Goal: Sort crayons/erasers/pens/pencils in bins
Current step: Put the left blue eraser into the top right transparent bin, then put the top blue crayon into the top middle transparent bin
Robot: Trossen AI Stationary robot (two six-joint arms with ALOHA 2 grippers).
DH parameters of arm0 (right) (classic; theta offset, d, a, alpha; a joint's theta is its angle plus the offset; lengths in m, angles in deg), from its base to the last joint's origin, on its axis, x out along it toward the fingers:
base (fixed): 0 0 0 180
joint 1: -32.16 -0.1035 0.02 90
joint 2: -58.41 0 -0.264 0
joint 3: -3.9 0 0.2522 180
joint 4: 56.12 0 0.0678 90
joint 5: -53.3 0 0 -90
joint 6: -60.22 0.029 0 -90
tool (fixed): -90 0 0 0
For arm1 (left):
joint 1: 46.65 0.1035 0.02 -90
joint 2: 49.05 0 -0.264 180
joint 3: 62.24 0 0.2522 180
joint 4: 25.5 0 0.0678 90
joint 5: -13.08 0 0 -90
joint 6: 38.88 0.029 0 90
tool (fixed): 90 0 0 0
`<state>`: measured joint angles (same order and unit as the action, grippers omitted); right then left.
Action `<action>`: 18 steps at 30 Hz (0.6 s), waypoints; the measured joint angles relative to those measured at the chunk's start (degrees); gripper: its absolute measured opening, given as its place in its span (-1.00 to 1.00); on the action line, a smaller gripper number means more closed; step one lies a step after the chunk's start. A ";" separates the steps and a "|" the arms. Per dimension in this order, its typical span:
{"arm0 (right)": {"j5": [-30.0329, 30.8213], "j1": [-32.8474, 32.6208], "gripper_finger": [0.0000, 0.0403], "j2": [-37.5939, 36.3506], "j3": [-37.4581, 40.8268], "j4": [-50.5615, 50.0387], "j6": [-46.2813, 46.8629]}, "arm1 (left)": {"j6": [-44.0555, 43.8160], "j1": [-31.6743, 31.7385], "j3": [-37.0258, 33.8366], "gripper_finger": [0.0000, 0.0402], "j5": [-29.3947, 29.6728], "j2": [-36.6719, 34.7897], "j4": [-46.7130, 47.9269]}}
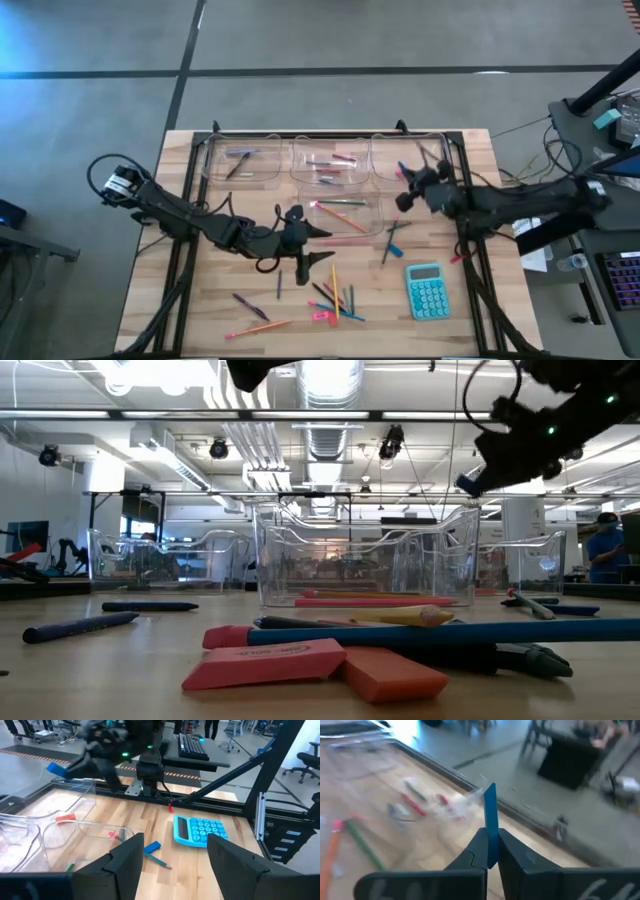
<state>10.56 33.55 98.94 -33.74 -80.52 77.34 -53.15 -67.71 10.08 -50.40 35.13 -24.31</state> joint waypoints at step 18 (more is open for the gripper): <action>-22.05 23.53 -0.18 2.97 1.68 1.63 -5.24 | -0.28 0.00 -0.87 0.01 -0.04 0.02 0.19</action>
<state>-11.48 57.09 101.91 -32.06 -78.89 72.10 -53.43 -67.71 9.21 -50.44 35.15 -24.12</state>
